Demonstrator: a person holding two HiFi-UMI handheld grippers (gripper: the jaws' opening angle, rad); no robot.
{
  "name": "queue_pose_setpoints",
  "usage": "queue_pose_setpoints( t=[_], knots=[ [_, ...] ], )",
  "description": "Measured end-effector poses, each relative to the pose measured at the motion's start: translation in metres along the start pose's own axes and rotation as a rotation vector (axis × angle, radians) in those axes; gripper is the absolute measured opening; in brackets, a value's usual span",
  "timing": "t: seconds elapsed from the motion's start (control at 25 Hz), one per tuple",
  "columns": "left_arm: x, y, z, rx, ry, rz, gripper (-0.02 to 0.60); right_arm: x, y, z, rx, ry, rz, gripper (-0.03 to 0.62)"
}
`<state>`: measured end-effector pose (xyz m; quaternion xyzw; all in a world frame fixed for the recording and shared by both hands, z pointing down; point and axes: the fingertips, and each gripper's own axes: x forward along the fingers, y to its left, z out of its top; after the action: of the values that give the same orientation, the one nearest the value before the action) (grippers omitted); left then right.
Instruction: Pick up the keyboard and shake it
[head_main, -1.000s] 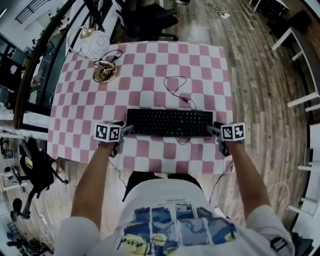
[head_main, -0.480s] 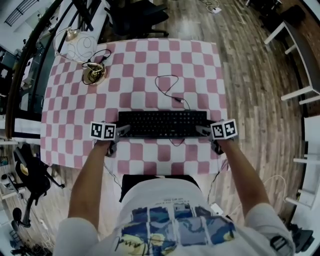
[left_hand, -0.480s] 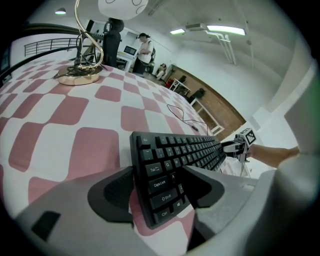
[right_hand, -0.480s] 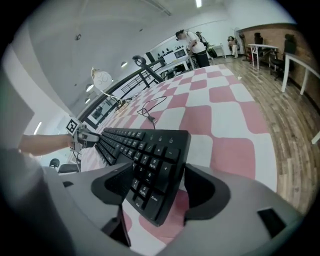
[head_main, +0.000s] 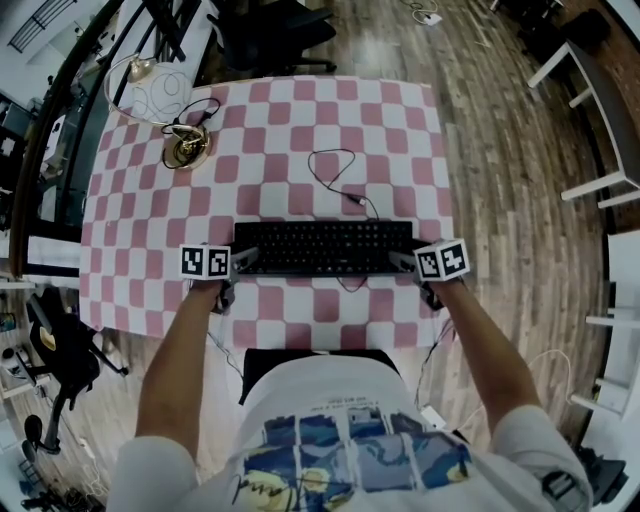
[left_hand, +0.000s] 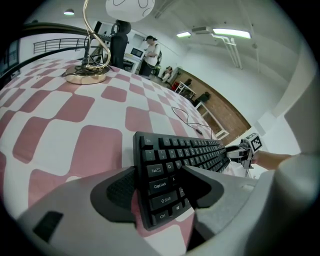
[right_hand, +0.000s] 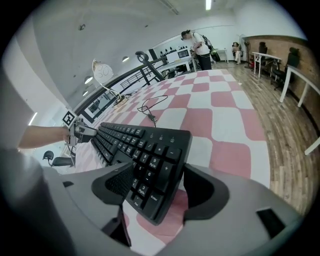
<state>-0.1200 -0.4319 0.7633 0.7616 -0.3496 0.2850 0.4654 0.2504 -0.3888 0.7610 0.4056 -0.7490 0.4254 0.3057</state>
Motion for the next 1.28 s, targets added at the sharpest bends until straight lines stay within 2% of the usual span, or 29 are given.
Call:
queue_pose_setpoints(
  t=[0.2, 0.48, 0.56, 0.68, 1.28],
  knots=[
    [-0.008, -0.005, 0.001, 0.014, -0.025, 0.013, 0.278, -0.012, 0.005, 0.007, -0.058, -0.042, -0.021, 0.307],
    [-0.025, -0.014, 0.004, 0.061, -0.093, 0.059, 0.273, -0.037, 0.015, 0.023, -0.201, -0.115, -0.068, 0.288],
    [-0.032, -0.019, 0.007, 0.074, -0.120, 0.068, 0.271, -0.043, 0.014, 0.024, -0.225, -0.131, -0.081, 0.285],
    [-0.044, -0.026, 0.014, 0.083, -0.171, 0.077, 0.268, -0.057, 0.017, 0.032, -0.263, -0.163, -0.103, 0.235],
    [-0.121, -0.076, 0.056, 0.200, -0.386, 0.141, 0.267, -0.139, 0.053, 0.091, -0.468, -0.377, -0.176, 0.229]
  ],
)
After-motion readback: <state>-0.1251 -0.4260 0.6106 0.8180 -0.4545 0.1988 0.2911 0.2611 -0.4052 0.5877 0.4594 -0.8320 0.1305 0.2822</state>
